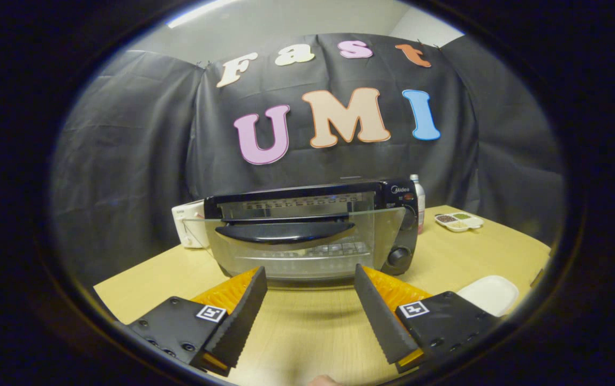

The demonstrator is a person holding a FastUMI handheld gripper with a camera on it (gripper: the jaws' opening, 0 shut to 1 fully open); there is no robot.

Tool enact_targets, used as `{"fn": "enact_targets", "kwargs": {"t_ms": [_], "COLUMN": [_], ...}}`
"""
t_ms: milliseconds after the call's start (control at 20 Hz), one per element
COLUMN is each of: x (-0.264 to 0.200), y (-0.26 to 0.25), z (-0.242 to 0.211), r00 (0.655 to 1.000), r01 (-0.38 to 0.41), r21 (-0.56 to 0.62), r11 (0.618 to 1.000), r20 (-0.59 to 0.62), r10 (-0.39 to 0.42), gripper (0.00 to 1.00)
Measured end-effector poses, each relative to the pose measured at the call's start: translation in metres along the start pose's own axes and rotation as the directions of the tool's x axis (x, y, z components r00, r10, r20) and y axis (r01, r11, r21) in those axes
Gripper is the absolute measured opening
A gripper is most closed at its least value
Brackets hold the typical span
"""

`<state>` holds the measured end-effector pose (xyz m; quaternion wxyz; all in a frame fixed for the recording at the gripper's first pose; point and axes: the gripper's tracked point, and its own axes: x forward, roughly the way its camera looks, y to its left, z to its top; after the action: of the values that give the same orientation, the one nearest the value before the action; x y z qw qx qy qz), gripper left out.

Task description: Open the toaster oven, put the food inside, and close the toaster oven door.

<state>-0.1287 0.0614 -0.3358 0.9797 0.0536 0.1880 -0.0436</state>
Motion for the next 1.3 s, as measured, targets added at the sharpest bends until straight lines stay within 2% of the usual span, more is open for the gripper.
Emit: {"fn": "enact_targets", "kwargs": {"t_ms": [650,950,1300], "x": [0.033,0.065,0.086], "y": [0.001,-0.004,-0.004], "z": [0.032,0.059,0.059], "r00": [0.997,0.992,0.994], "r01": [0.004,0.019,0.002], "r21": [-0.037,-0.054,-0.04], "r11": [0.999,0.998,0.999], "r20": [0.072,0.124,0.109], "r10": [-0.001,-0.012,0.003], "gripper": [1.0,1.0,1.0]}}
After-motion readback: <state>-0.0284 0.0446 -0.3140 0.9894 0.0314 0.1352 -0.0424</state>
